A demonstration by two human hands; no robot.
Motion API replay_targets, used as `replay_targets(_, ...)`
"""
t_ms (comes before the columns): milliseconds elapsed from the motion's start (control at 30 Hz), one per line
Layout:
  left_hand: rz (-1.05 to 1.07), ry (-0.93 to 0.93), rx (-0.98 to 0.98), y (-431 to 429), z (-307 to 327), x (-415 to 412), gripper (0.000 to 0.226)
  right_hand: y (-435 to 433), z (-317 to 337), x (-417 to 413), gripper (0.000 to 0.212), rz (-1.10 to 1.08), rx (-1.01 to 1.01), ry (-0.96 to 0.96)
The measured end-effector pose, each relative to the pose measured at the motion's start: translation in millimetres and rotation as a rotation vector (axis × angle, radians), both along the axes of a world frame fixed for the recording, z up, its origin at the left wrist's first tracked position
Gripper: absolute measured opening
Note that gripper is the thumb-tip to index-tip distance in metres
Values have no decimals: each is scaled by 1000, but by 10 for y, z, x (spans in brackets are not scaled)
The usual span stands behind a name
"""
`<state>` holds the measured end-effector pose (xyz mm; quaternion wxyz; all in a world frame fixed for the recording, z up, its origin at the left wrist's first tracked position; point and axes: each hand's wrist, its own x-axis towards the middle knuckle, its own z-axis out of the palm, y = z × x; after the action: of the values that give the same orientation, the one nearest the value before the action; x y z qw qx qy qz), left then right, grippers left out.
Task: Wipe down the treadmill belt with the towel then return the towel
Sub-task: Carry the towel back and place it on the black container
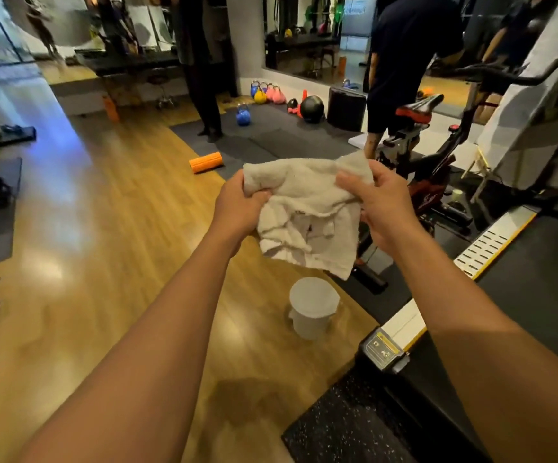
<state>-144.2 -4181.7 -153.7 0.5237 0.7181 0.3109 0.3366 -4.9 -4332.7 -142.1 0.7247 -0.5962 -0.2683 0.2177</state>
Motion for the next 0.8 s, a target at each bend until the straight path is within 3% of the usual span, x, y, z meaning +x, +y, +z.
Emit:
replay_targets(167, -34, -69, -201, 853, -156, 305, 30, 816, -342, 400, 56, 201, -10, 145)
replay_targets(267, -69, -107, -424, 1415, -139, 474, 29, 1397, -467, 675, 67, 272, -62, 214)
replay_targets(367, -176, -54, -564, 1973, -107, 629, 30, 1963, -476, 936, 61, 209, -92, 237)
replay_targets(633, -161, 17, -520, 3564, -224, 1196, 31, 3476, -363, 1423, 40, 78, -141, 146)
replay_targets(800, -149, 13, -415, 4701, -226, 1682, 42, 4540, -216, 1742, 22, -64, -120, -136)
